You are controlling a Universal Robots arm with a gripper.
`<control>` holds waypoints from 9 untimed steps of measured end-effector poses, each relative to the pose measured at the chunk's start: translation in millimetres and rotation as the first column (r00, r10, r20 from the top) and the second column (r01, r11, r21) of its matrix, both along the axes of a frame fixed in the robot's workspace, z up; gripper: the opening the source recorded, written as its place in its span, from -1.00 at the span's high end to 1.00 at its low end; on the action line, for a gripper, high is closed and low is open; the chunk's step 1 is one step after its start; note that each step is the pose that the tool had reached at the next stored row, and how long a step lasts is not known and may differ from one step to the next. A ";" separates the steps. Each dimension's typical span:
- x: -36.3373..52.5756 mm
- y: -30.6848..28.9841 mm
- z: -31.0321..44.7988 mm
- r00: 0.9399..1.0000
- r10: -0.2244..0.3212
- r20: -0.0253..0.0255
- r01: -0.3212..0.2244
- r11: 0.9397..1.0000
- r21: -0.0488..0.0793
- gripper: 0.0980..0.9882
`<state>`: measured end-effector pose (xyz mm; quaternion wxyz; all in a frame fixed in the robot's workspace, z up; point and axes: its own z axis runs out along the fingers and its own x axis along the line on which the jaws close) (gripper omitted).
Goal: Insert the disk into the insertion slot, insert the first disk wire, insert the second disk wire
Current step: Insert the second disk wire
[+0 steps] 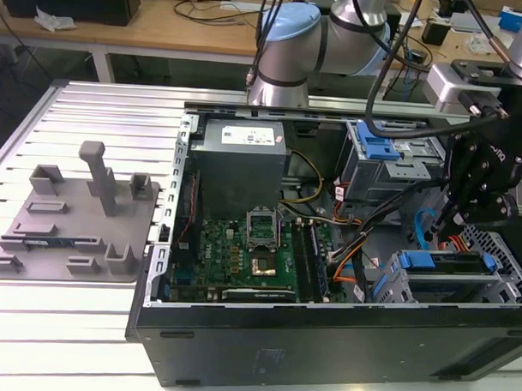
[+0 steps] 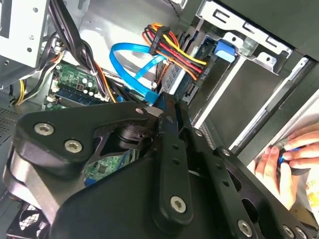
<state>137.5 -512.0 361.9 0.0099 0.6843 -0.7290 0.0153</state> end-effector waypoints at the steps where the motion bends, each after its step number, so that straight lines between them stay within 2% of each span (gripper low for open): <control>1: 0.7 -0.9 -0.2 1.000 0.000 0.000 0.000 1.000 0.004 0.86; 4: 3.5 -6.1 -1.5 1.000 0.000 0.000 0.000 1.000 0.017 0.86; 9: 5.6 -10.9 -3.9 1.000 0.000 0.000 0.000 1.000 0.023 0.86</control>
